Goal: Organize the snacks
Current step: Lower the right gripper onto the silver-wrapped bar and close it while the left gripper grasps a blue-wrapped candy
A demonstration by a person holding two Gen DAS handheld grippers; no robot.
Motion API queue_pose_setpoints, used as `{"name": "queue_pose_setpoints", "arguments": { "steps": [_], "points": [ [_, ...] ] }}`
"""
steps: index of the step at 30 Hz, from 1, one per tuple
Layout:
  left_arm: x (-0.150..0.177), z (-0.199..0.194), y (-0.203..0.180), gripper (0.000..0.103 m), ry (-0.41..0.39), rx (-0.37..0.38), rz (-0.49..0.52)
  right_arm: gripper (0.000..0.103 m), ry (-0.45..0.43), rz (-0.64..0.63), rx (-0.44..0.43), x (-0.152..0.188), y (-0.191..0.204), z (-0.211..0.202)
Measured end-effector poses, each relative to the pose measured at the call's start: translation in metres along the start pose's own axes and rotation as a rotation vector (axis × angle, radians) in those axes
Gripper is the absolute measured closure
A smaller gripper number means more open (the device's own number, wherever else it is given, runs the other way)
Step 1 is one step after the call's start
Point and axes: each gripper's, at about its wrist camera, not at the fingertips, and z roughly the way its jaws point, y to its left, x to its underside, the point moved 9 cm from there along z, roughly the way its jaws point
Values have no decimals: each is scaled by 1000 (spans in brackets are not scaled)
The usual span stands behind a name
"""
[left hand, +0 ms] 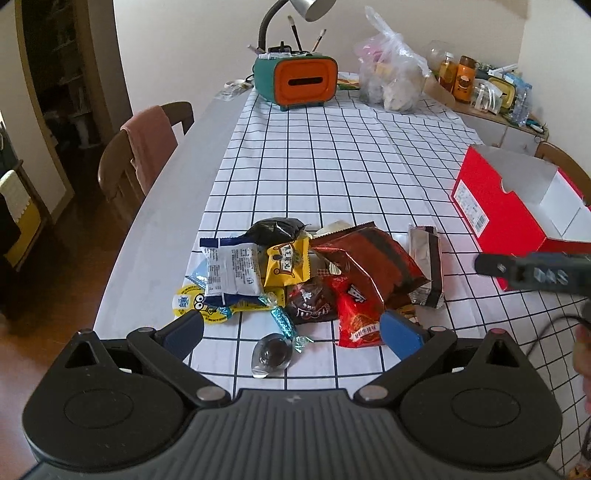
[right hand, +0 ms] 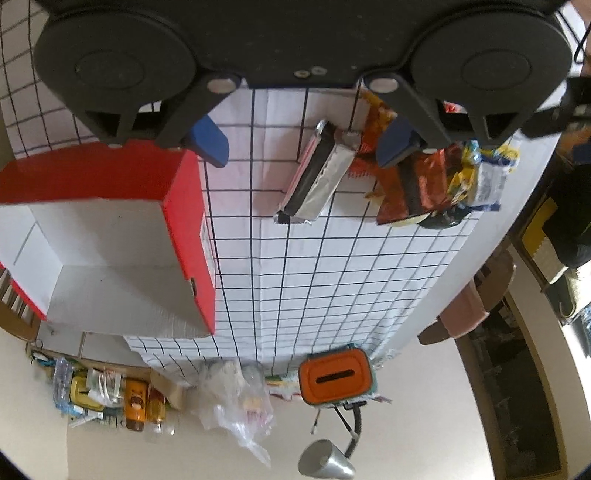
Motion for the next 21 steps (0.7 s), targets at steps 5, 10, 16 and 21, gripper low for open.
{"name": "queue_pose_setpoints", "arguments": {
  "steps": [5,10,16,21],
  "points": [
    [9,21,2,1,43,-42,14,22,49,-18,-12,-12,6,35],
    [17,45,11,3,87,-59,-17,24,92,-24,4,-13,4,69],
    [29,65,18,7,108,-76,-19,29,145,-52,23,-11,7,105],
    [35,73,14,16,123,-82,15,33,179,-82,30,-9,12,122]
  ]
}}
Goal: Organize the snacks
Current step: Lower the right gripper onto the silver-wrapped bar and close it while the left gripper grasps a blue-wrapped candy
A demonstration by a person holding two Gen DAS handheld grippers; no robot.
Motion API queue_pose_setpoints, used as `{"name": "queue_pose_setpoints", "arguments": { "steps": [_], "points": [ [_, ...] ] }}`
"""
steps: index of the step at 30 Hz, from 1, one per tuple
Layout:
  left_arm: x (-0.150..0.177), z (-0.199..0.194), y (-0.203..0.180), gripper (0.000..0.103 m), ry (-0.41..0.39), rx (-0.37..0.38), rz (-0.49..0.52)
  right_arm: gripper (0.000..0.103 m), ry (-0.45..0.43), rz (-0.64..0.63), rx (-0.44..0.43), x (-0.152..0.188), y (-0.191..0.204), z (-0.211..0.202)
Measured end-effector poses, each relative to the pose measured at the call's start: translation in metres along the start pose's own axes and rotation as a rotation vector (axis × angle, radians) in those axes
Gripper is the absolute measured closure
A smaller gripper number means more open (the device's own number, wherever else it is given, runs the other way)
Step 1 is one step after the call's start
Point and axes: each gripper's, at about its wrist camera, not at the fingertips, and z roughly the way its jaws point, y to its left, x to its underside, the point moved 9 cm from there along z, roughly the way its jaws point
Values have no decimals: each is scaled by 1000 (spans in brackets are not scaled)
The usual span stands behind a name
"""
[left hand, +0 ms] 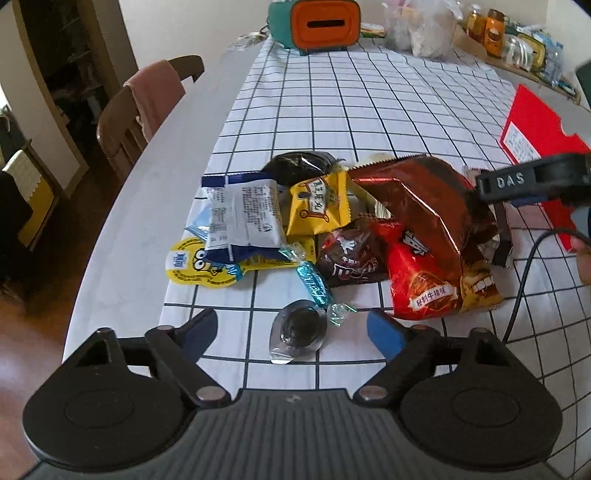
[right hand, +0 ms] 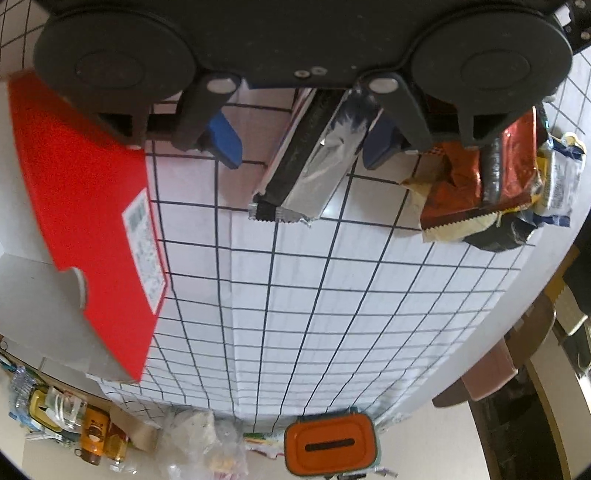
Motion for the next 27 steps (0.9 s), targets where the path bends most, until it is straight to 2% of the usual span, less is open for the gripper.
{"name": "queue_pose_setpoints", "arguments": {
  "steps": [3,8,12,17,21,22,27],
  "points": [
    [0,4,-3,19,-5,9,14,36,4,-13,0,-2,2,4],
    [1,14,-3,41,29,19,11,45,20,-8,-22,-5,3,8],
    [2,15,1,42,35,41,-6,48,18,1,-35,-6,2,10],
    [8,18,2,54,50,57,7,50,11,-10,-43,-5,3,10],
    [8,17,1,62,48,78,14,57,8,-3,-53,-5,4,8],
    [8,17,0,67,47,81,15,58,6,-1,-53,-4,4,8],
    [9,16,1,68,45,83,3,60,-3,22,-54,-1,-1,3]
  ]
}}
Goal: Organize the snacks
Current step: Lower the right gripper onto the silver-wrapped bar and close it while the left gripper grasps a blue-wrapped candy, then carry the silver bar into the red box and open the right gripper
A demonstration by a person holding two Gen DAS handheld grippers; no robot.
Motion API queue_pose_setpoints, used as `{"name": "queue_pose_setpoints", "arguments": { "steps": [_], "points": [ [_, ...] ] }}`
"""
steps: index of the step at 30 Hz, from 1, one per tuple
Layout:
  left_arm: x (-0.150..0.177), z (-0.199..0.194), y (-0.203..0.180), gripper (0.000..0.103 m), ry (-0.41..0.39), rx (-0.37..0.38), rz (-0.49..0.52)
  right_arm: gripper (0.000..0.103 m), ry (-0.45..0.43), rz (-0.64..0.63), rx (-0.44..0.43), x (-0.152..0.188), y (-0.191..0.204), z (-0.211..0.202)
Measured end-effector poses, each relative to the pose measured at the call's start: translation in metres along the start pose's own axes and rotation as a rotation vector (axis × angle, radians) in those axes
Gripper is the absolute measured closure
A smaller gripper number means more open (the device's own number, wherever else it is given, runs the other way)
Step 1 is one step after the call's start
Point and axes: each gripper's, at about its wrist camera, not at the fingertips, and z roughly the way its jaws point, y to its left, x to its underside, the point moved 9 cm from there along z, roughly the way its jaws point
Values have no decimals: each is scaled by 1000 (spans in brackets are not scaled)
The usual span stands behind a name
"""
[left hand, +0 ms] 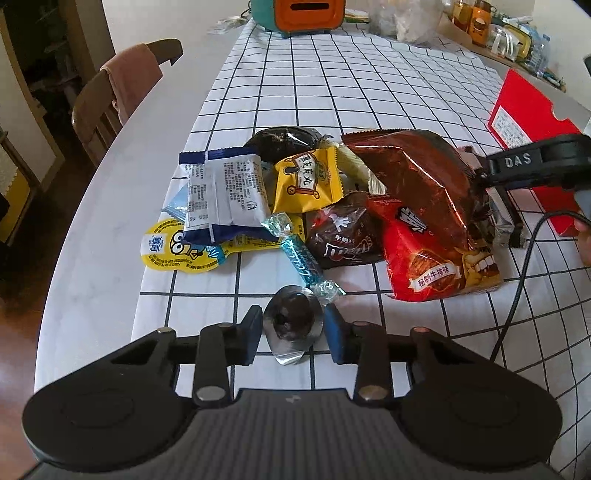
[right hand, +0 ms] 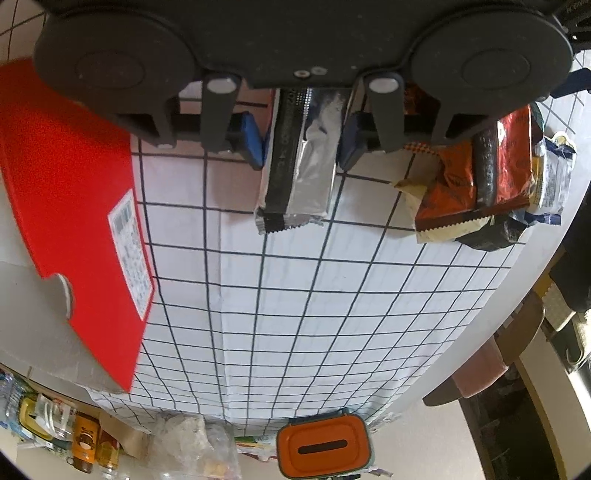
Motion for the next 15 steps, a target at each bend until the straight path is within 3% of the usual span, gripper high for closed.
{"name": "queue_pose_setpoints", "arguments": {
  "steps": [15],
  "points": [
    [13,-27,9,69,-11,32,-54,61,-50,37,5,24,-11,-52]
  ]
}}
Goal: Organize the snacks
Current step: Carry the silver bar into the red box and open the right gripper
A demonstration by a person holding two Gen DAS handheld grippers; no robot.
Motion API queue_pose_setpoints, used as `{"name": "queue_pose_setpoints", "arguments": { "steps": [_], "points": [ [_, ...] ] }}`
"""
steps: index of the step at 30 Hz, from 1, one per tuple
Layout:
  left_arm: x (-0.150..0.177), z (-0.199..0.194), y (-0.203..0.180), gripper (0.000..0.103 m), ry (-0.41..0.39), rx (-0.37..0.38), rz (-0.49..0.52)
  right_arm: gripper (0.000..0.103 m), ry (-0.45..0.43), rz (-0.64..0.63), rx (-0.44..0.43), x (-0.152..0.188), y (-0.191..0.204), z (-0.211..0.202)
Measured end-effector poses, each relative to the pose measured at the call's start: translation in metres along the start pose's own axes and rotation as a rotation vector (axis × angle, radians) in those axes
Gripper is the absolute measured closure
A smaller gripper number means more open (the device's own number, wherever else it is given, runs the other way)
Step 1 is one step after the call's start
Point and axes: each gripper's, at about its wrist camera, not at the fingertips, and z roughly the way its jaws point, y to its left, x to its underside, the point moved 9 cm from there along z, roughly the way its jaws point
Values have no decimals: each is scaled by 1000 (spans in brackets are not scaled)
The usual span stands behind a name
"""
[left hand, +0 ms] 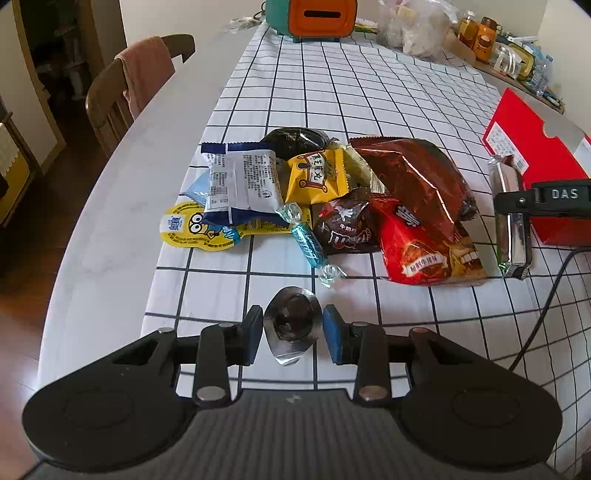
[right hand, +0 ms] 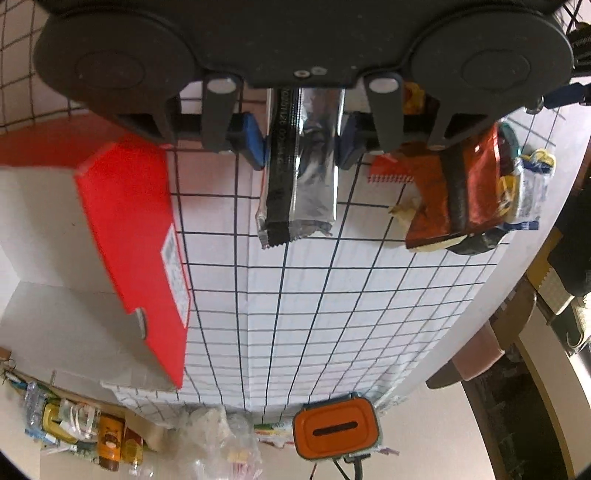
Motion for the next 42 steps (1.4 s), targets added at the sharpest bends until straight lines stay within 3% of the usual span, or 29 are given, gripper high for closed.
{"name": "queue_pose_setpoints", "arguments": {
  "steps": [13,23,34,42],
  "points": [
    [-14,-59,-25,69,-90,70,93,61,-65,-2,-11,18,10,-77],
    [-45,-95,-77,69,-179,142,194,61,-121,-29,18,10,-1,-134],
    [-102,-106,-164,68,-236,223,265,61,-173,-13,62,-26,-63,-165],
    [-136,-88,-240,68,-234,226,277,61,-172,-18,89,-52,-126,-163]
  ]
}}
